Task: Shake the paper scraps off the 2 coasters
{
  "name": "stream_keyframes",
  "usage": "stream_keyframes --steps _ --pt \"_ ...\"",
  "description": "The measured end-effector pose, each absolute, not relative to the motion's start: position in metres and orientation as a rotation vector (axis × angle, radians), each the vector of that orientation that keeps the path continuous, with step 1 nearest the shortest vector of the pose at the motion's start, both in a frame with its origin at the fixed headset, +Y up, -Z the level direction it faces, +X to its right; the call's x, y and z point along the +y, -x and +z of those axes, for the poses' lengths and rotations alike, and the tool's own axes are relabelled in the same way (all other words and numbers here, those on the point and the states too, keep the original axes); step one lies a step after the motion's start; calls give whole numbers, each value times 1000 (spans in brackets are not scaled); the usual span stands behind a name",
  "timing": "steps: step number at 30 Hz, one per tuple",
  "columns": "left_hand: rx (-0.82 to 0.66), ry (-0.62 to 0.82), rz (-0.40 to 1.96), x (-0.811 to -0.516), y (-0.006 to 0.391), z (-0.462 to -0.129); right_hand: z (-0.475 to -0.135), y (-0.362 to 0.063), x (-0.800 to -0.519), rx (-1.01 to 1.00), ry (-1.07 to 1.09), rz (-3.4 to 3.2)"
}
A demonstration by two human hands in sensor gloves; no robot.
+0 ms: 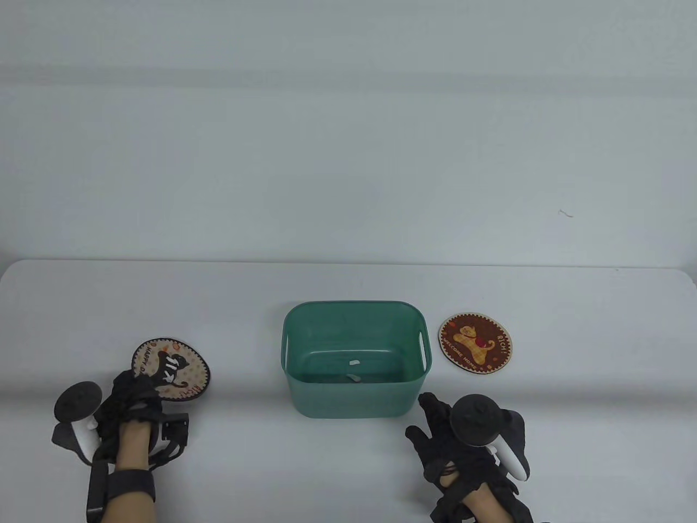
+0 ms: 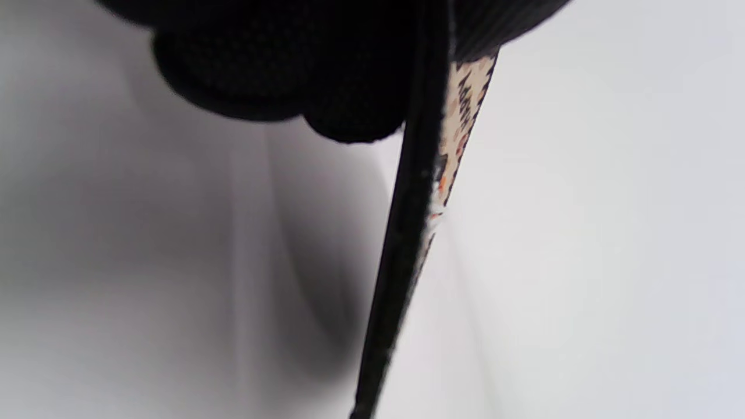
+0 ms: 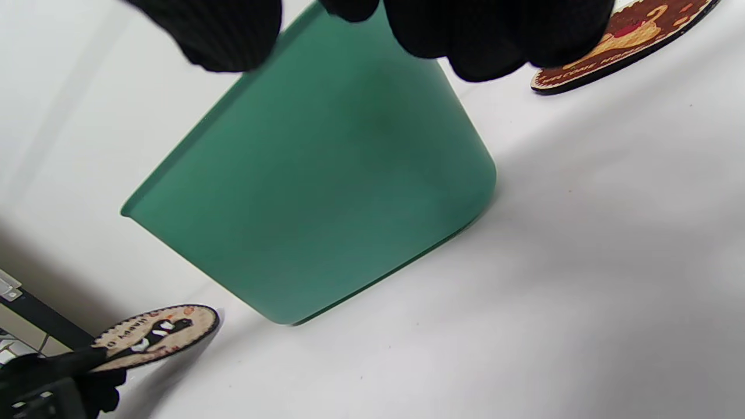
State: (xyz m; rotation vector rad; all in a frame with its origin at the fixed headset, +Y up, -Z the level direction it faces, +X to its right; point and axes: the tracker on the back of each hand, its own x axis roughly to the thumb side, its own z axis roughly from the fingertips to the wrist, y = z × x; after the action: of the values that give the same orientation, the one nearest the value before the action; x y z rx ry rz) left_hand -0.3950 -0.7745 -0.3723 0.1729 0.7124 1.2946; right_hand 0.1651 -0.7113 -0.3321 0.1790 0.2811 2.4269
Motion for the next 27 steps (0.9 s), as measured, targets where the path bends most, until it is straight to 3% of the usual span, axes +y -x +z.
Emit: stream_keyframes --steps 8,13,18,27 --pt "498 -384 1584 -726 334 -352 -336 -175 -716 257 -140 2401" --pt "301 -375 1695 -699 281 -344 -337 -183 -718 226 -119 2338" --pt "128 -234 1715 -695 227 -339 -336 -193 -714 178 -114 2264" --pt "-63 105 1801 -721 139 -329 -332 -199 -711 108 -111 1982"
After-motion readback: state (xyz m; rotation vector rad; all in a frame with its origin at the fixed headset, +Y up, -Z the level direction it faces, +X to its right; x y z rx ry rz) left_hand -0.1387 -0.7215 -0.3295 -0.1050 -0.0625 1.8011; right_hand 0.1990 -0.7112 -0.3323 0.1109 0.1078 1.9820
